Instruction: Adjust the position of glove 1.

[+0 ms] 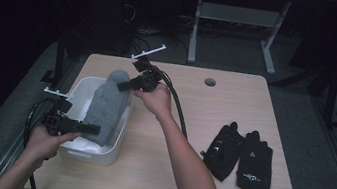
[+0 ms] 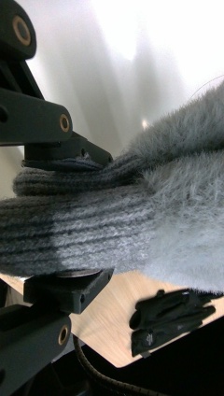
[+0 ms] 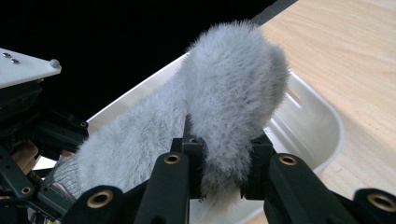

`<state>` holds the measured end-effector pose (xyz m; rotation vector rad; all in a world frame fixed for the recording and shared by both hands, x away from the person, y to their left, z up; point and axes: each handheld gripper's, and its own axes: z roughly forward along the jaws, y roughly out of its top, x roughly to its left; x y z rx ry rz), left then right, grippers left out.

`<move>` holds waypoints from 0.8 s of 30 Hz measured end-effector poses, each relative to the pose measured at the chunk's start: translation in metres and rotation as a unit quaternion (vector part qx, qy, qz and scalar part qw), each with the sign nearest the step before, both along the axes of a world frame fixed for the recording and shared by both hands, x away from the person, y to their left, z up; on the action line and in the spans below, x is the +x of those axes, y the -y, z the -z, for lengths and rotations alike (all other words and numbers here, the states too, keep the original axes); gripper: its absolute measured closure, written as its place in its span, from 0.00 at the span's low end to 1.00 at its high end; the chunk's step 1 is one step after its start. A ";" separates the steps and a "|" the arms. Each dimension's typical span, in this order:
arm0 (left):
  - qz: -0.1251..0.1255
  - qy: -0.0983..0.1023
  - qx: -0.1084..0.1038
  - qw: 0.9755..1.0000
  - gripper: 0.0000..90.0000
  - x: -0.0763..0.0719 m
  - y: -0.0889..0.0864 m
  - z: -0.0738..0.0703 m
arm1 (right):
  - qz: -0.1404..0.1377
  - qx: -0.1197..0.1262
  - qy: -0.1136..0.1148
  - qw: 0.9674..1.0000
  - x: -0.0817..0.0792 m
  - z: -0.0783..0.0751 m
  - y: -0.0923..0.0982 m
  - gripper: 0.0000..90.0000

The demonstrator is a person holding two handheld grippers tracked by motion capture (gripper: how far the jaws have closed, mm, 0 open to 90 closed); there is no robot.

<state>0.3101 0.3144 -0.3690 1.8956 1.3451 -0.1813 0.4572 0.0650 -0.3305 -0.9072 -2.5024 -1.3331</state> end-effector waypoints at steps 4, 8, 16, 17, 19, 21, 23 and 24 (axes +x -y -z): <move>-0.003 -0.010 0.012 1.000 0.53 -0.001 0.001 0.005 | -0.001 -0.002 -0.010 1.000 0.000 0.010 -0.004 0.84; 0.000 -0.023 0.017 1.000 0.53 -0.001 0.002 0.012 | 0.000 -0.006 -0.015 1.000 0.001 0.018 -0.006 0.84; 0.003 -0.033 0.035 0.999 0.53 0.002 0.001 0.020 | 0.003 -0.011 -0.021 1.000 0.002 0.032 -0.010 0.84; -0.001 -0.032 0.035 0.999 0.53 0.002 0.001 0.021 | 0.004 -0.012 -0.020 1.000 0.002 0.033 -0.013 0.84; -0.001 -0.035 0.038 0.999 0.53 0.002 -0.001 0.022 | 0.003 -0.015 -0.020 1.000 0.002 0.034 -0.014 0.84; -0.003 -0.038 0.040 0.998 0.53 0.002 -0.002 0.022 | 0.004 -0.014 -0.020 1.000 0.002 0.035 -0.016 0.84; -0.005 -0.039 0.041 0.998 0.52 0.003 -0.003 0.023 | 0.003 -0.017 -0.019 1.000 0.003 0.037 -0.018 0.83; -0.007 -0.040 0.043 0.998 0.52 0.003 -0.003 0.024 | 0.004 -0.016 -0.021 1.000 0.003 0.038 -0.019 0.83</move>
